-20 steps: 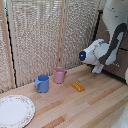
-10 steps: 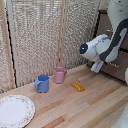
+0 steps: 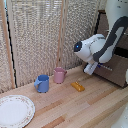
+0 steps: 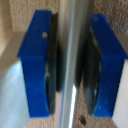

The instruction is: Please adjust your gripper to match the height of the lower drawer handle. Progress your gripper onward until it happens to touch the drawer handle. Now, firmly take hold of it with your gripper, then steadily retract it to swing the drawer wide open.

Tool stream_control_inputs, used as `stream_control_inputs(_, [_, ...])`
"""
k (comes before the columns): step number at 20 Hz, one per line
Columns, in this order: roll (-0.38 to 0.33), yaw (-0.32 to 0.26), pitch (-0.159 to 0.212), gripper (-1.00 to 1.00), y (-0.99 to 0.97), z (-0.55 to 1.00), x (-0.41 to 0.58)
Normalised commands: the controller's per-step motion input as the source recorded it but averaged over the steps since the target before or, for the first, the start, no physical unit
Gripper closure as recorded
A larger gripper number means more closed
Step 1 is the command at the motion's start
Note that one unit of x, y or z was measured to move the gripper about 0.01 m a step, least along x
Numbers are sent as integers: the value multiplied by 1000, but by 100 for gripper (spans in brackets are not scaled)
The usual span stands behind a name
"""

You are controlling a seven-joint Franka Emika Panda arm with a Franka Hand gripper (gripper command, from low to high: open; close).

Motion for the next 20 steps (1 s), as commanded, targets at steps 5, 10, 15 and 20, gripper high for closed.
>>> stream_control_inputs(5, [1,33,18,-100,120,16,63])
stream_control_inputs(10, [30,-3,-60,-100,0,334,38])
stream_control_inputs(15, [124,-63,-154,-100,7,518,-3])
stream_control_inputs(20, [243,-174,-89,-100,272,323,-10])
